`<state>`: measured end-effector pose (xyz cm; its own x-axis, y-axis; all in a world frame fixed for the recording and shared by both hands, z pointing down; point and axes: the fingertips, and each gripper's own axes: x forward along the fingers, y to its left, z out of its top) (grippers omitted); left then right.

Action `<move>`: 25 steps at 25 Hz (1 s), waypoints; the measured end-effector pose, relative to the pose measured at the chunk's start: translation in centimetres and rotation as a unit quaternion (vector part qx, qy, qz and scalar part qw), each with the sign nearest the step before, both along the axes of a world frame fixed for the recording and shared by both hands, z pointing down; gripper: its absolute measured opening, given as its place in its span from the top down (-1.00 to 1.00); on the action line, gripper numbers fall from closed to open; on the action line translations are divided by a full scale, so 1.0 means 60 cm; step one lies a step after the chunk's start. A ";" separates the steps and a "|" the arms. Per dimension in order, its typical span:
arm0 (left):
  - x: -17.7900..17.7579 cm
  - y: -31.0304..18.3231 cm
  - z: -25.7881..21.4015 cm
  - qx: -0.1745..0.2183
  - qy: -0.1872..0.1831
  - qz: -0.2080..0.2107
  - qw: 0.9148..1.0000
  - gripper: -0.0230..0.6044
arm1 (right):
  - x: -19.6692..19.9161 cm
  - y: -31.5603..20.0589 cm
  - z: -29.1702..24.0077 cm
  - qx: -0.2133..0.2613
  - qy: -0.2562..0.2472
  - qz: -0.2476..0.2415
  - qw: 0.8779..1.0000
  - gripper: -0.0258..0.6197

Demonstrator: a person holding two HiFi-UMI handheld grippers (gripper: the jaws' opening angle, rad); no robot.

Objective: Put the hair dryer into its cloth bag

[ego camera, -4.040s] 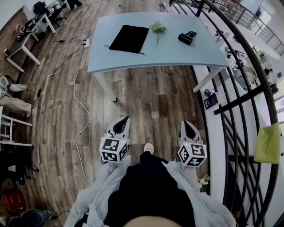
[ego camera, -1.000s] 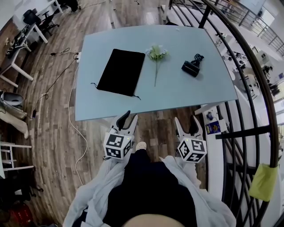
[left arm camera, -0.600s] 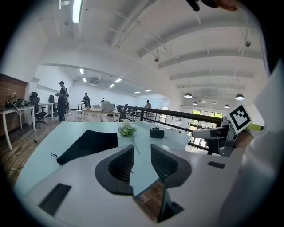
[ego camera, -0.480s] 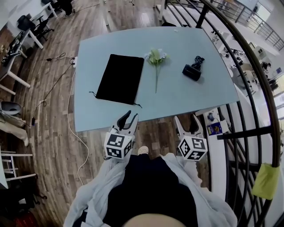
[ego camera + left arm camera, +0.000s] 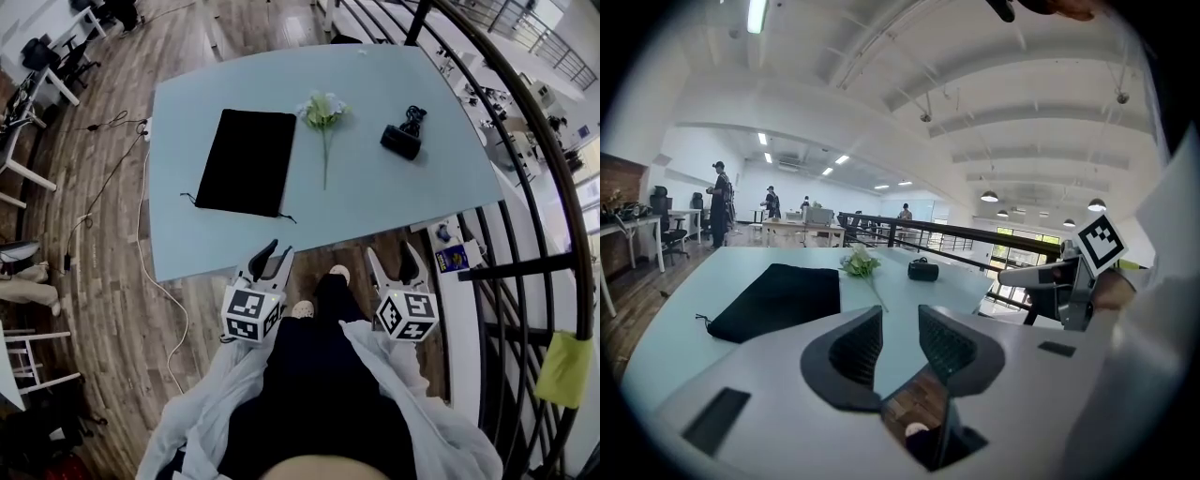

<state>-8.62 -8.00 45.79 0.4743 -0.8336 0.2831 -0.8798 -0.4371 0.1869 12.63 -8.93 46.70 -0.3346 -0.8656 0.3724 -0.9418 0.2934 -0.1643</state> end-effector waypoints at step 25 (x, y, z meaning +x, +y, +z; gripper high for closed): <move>0.124 -0.293 -0.010 -0.017 0.006 0.021 1.000 0.56 | 0.124 -0.296 -0.003 -0.019 0.004 -0.004 1.000 -0.13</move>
